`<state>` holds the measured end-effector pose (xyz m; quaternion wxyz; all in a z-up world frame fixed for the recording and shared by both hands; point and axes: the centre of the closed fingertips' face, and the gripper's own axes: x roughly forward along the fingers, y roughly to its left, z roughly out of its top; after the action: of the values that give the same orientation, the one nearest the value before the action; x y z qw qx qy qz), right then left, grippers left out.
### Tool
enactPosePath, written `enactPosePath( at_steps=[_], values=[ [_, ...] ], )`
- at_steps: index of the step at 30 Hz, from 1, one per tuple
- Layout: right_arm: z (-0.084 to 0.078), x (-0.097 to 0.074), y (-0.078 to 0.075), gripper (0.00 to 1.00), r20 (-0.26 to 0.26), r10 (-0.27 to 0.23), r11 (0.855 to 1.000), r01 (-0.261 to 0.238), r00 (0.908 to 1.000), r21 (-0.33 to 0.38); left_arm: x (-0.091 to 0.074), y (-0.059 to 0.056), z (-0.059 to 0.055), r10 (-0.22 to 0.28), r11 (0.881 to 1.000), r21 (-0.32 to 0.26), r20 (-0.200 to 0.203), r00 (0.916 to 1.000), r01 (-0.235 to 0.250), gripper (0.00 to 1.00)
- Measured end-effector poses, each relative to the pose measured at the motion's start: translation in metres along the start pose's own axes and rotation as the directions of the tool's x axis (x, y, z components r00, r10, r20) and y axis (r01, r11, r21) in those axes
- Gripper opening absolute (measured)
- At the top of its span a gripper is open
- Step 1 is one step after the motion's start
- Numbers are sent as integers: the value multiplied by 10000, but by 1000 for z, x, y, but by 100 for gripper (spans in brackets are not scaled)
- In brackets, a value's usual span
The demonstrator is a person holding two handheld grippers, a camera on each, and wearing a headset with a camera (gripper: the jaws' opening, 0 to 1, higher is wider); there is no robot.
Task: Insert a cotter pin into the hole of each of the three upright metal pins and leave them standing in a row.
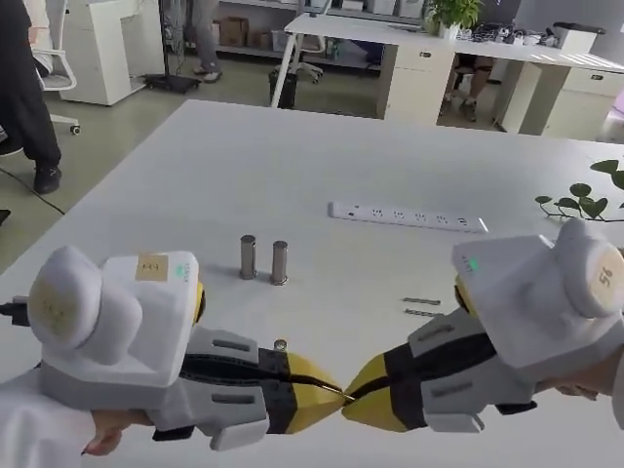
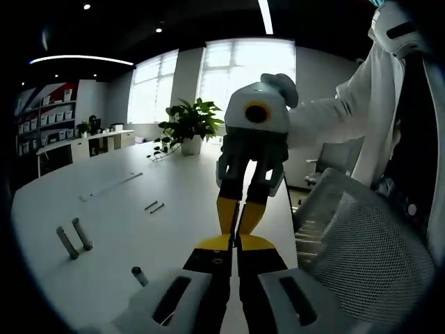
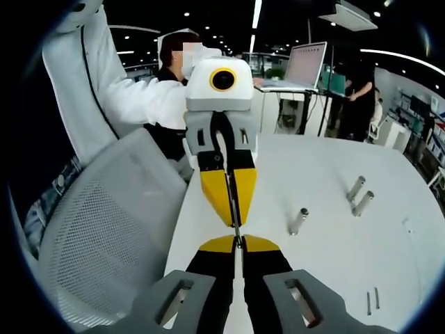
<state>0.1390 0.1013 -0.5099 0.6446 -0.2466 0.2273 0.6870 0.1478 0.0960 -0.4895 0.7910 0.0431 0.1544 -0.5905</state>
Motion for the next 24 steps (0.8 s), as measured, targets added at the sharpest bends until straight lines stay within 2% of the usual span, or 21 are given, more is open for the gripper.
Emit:
enactPosePath(
  at_steps=[7, 11, 14, 20, 24],
  values=[
    [-4, 2, 4, 0, -151, 206, 9998, -207, 9997, -44, -1, -2, -14, -58, 10000, -32, -199, 9998, 57, 0],
    [-5, 6, 6, 0, -264, 382, 9991, -386, 9989, -174, -2, -3, -16, -45, 9999, -102, -336, 9994, 42, 0],
    [-5, 9, 1, 0, -314, 310, 9994, -315, 9990, -168, -3, 3, -19, 112, 9993, -344, -469, 9988, -128, 0],
    [-5, 13, -5, 0, -472, 312, 9990, -327, 9984, -303, -5, 8, -22, 306, 9984, -467, -503, 9983, -329, 0],
    [-7, 15, -11, 0, -545, 237, 9992, -253, 9982, -294, -5, 21, -23, 937, 9953, -214, -462, 9945, -948, 3]
  ],
)
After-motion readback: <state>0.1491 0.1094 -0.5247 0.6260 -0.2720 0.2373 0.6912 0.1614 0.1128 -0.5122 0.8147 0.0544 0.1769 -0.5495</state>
